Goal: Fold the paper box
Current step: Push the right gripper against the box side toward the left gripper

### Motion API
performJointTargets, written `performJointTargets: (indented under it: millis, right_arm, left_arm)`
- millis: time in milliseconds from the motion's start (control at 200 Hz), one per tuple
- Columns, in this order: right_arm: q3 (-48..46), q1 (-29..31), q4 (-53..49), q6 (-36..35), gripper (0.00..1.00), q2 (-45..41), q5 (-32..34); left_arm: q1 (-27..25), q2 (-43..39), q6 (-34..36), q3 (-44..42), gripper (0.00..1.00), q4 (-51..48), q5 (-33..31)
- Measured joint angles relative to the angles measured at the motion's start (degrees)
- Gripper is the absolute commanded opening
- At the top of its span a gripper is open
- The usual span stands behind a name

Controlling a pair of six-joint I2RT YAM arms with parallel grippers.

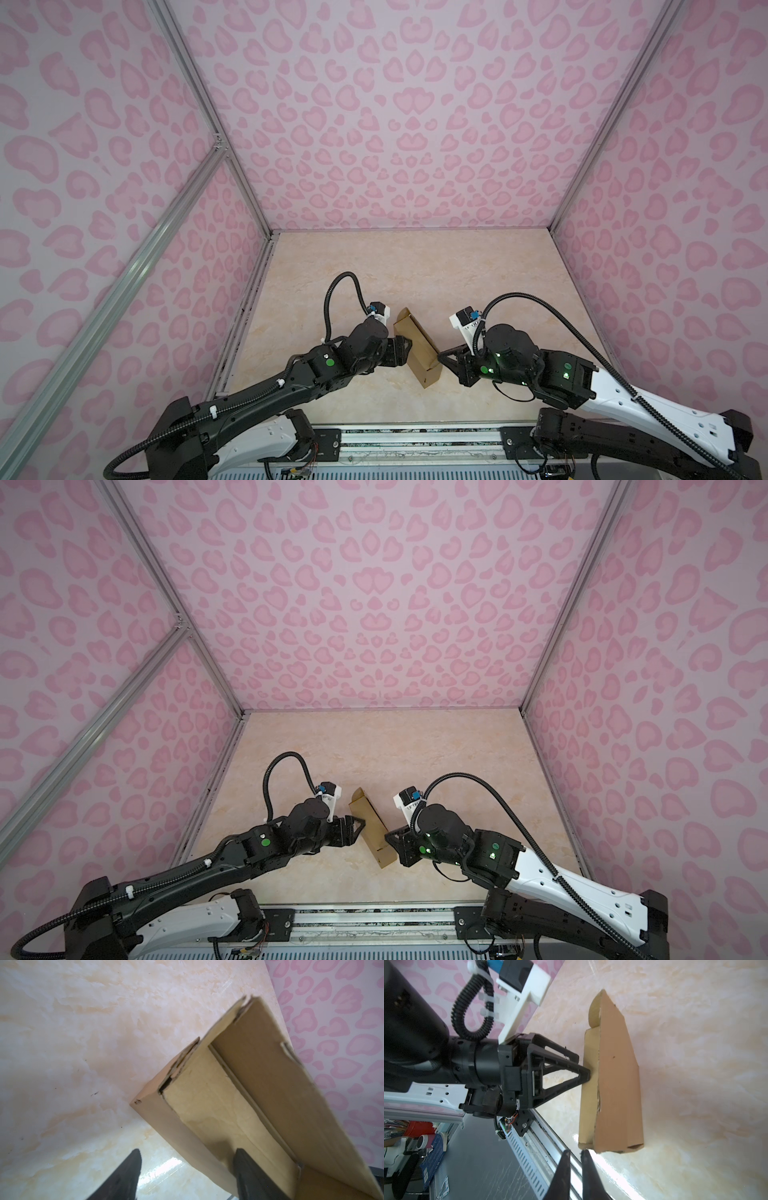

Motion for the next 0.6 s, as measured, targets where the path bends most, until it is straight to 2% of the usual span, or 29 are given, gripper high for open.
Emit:
performJointTargets:
  millis: [600]
  right_arm:
    - [0.13,4.42,2.23,-0.46,0.14,5.55,2.54]
  left_arm:
    - [0.0,-0.04,-0.02,-0.11,0.73,0.28,-0.02]
